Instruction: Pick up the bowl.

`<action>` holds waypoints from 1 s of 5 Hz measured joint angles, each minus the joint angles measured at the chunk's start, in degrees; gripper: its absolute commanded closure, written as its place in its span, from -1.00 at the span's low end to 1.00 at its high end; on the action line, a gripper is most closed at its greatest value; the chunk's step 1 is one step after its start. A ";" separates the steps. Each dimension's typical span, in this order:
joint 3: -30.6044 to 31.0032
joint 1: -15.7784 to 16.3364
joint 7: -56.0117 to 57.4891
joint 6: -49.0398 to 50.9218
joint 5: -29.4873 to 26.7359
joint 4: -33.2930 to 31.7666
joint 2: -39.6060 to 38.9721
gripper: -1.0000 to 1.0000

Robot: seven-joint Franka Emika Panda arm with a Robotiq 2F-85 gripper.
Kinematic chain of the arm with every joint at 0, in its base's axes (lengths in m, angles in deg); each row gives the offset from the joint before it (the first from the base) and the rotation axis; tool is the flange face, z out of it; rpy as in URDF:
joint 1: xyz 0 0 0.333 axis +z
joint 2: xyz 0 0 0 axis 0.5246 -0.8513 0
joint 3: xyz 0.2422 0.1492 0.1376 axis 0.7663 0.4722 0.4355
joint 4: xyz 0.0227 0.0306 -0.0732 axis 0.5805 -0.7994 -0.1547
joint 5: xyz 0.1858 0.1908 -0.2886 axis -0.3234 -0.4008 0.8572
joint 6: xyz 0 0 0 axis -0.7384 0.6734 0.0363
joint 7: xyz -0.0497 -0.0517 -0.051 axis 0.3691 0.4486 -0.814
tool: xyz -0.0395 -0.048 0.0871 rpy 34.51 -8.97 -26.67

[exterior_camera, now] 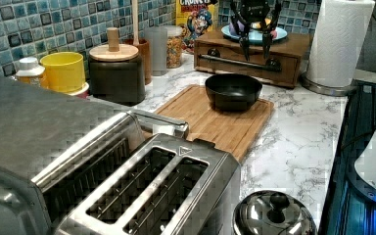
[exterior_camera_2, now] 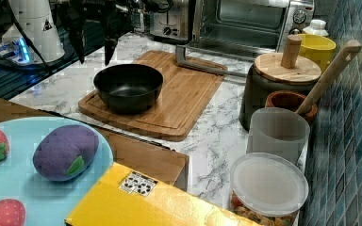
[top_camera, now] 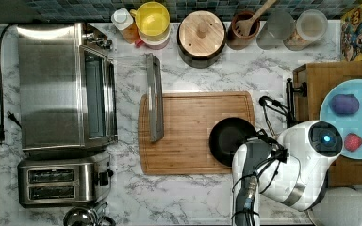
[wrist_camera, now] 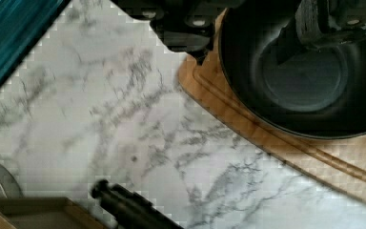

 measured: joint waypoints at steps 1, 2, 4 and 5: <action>0.58 0.00 3.45 -6.18 1.57 -3.02 0.00 0.00; 0.45 0.15 3.48 -8.39 1.86 -5.71 0.00 0.00; 0.52 -0.52 5.91 -12.70 1.69 -10.30 -0.08 0.00; 0.36 -0.52 6.16 -19.75 1.83 -12.20 -0.09 0.00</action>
